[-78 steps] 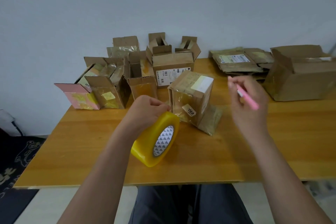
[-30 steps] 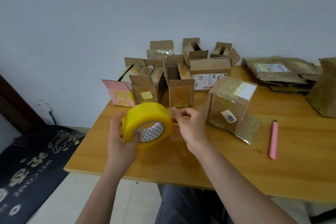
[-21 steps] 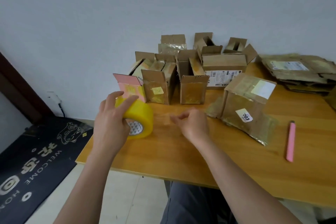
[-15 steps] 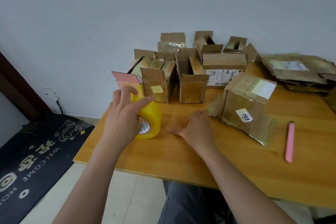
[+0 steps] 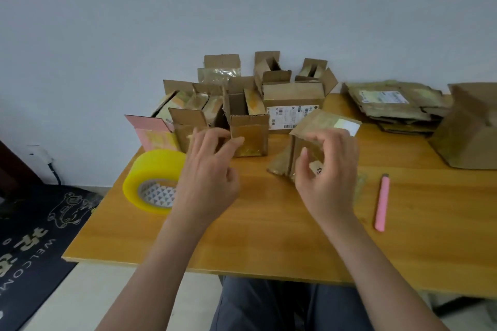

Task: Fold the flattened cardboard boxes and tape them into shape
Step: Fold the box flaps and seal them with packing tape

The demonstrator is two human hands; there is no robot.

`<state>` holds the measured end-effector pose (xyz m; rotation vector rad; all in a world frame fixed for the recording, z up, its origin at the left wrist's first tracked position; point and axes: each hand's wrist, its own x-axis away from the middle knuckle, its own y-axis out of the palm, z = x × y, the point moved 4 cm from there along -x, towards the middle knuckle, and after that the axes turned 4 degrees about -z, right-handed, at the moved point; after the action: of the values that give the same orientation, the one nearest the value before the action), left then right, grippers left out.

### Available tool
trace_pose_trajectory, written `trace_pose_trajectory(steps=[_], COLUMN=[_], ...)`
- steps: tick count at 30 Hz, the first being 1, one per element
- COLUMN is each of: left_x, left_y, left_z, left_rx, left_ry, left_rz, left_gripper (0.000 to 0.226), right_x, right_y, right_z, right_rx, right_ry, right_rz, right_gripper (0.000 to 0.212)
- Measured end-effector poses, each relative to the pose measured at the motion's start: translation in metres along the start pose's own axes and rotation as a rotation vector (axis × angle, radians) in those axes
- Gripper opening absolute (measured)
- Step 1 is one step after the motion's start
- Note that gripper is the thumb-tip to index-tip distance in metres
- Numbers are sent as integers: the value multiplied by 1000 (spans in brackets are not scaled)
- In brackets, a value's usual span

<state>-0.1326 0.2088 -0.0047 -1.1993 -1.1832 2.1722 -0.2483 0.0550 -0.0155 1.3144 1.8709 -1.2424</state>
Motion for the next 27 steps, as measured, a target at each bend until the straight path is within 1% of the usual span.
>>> trace_pose_trajectory(steps=[1, 2, 5, 7, 9, 10, 12, 14, 16, 19, 21, 25, 27], left_x=[-7, -14, -38, -55, -66, -69, -71, -71, -70, -69, -67, -67, -67], left_y=[9, 18, 55, 77, 93, 98, 104, 108, 110, 110, 111, 114, 114], left_z=[14, 27, 51, 55, 56, 57, 59, 58, 54, 55, 56, 54, 54], left_rx=[116, 214, 391, 471, 467, 454, 464, 494, 542, 688, 808, 920, 934], left_ry=[10, 11, 77, 118, 113, 106, 121, 128, 132, 148, 122, 75, 82], left_rz=[-30, -59, -173, -275, -348, -348, -291, -242, -227, -252, -276, -300, -308], left_gripper=[57, 62, 78, 82, 73, 68, 60, 57, 57, 55, 53, 52, 47], right_x=[-4, -9, -12, -11, -9, -8, -7, -6, -6, -7, -9, -10, -9], right_y=[-10, -16, -20, -20, -20, -20, -19, -15, -13, -16, -15, -10, -9], right_z=[14, 28, 63, 76, 88, 94, 104, 109, 110, 112, 112, 109, 109], right_rx=[0, -14, -11, -4, -21, -36, -64, -100, -139, -184, -197, -121, -91], right_ry=[28, 76, 189, 165, 125, 116, 107, 107, 113, 92, 93, 95, 76], right_rz=[-7, -74, -414, -540, -589, -596, -595, -571, -550, -544, -531, -424, -446], right_gripper=[30, 41, 70, 76, 70, 66, 61, 59, 57, 46, 37, 40, 41])
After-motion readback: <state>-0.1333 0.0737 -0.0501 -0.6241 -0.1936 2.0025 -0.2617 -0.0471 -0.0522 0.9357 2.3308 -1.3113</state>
